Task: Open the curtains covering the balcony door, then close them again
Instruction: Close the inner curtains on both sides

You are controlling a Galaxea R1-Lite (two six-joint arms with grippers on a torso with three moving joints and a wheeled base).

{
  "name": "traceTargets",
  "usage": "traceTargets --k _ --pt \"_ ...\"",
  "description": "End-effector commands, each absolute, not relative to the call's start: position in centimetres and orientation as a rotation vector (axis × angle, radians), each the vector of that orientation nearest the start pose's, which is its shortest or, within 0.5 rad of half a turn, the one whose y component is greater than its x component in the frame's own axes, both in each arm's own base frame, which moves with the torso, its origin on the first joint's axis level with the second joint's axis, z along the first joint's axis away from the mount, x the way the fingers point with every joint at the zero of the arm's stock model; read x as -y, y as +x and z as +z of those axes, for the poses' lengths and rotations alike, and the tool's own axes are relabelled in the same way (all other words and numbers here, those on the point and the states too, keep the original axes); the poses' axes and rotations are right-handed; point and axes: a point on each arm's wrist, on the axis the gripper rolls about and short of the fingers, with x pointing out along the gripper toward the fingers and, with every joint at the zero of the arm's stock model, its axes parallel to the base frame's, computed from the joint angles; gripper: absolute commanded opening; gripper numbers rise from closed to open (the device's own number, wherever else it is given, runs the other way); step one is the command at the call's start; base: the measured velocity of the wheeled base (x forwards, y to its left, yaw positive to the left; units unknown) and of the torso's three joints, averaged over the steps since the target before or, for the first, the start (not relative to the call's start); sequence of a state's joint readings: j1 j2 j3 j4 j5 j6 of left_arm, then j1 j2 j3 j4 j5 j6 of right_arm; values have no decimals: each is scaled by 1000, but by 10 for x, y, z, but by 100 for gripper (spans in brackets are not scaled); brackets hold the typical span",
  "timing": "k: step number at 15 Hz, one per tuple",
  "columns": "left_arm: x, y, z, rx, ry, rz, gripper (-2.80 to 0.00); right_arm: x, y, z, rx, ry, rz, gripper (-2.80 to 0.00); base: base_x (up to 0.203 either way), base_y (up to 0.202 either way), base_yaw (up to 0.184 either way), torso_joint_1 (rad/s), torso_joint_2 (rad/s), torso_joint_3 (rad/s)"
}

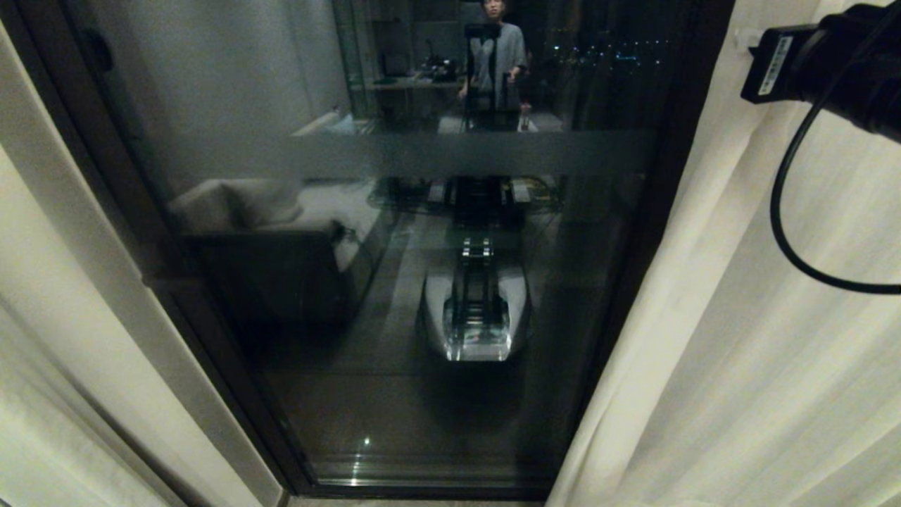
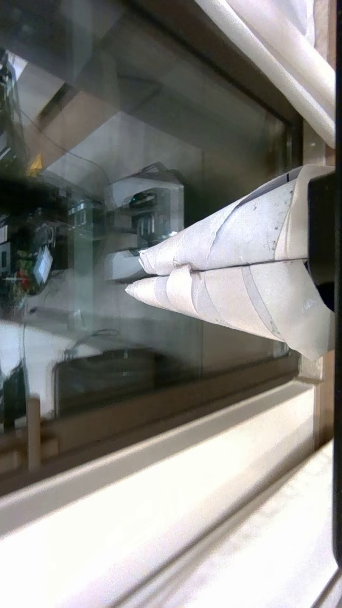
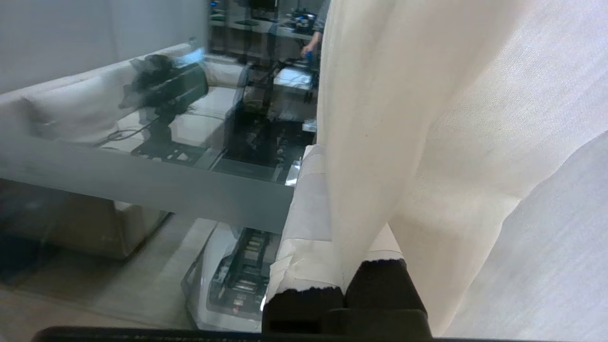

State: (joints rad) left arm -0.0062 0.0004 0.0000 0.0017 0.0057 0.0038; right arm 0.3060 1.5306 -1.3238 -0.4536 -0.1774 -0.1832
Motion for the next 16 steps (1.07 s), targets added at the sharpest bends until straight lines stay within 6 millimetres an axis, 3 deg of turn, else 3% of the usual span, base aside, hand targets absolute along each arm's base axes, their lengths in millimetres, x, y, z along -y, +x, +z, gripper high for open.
traceTargets --k 1,7,16 --pt "0 -23 75 -2 5 0 -280 -80 264 361 245 -126 108 -280 0 188 0 2 2 -2" --pt "0 -23 75 -2 3 0 -280 -83 267 358 238 -128 114 -280 0 161 1 4 1 4" --pt "0 -23 75 -2 2 0 -280 -85 270 364 256 -122 112 -280 0 0 0 0 0 0"
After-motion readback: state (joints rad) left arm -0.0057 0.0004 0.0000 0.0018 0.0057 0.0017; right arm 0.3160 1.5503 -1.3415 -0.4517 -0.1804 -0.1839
